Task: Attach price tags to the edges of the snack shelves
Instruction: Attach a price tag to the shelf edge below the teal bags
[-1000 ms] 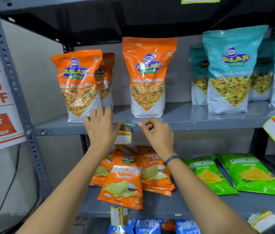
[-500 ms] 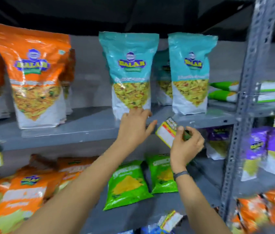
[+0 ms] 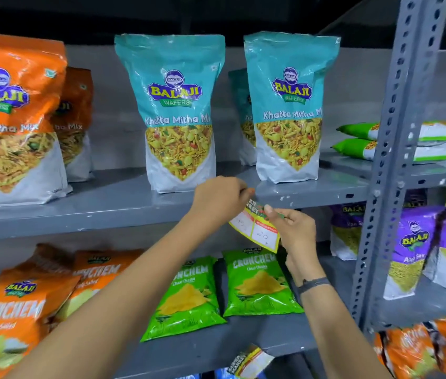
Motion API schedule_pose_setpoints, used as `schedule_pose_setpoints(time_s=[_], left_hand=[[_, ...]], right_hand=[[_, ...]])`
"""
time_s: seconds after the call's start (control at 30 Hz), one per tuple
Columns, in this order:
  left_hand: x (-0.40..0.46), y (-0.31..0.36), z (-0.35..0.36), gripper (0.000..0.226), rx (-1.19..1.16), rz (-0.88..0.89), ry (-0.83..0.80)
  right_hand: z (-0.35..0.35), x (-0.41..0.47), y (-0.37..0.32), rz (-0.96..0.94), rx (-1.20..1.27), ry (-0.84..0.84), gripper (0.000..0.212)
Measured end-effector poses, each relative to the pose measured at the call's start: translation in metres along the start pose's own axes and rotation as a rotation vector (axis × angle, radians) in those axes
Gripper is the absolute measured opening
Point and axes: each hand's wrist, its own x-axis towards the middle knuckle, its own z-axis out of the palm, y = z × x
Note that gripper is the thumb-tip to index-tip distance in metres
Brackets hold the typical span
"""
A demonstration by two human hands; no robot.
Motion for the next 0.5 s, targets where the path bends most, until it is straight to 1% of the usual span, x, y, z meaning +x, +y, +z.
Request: schedule_pose_setpoints(time_s=[0.07, 0.13, 0.2, 0.3, 0.37, 0.5], left_hand=[[-0.01, -0.002, 0.003, 0.039, 0.02, 0.02, 0.047], [-0.022, -0.003, 0.008, 0.033, 0.086, 0.071, 0.104], [-0.029, -0.005, 0.014, 0.03, 0.129, 0.092, 0.142], [-0.033, -0.005, 0.02, 0.028, 0.174, 0.117, 0.205], [-0.034, -0.003, 0.018, 0.026, 0.205, 0.121, 0.2], [-0.031, -0.001, 0.014, 0.035, 0.131, 0.046, 0.226]], right_hand=[[-0.008, 0.0, -0.004, -0.148, -0.17, 0.01, 0.018], [-0.014, -0.003, -0.011, -0.3, -0.357, 0.003, 0.016], [-0.018, -0.002, -0.013, -0.389, -0.441, -0.027, 0.017], [-0.017, 0.001, -0.01, -0.43, -0.481, -0.068, 0.021], [-0.016, 0.004, -0.009, -0.426, -0.483, -0.068, 0.02], [-0.015, 0.006, -0.019, -0.452, -0.437, -0.028, 0.019]])
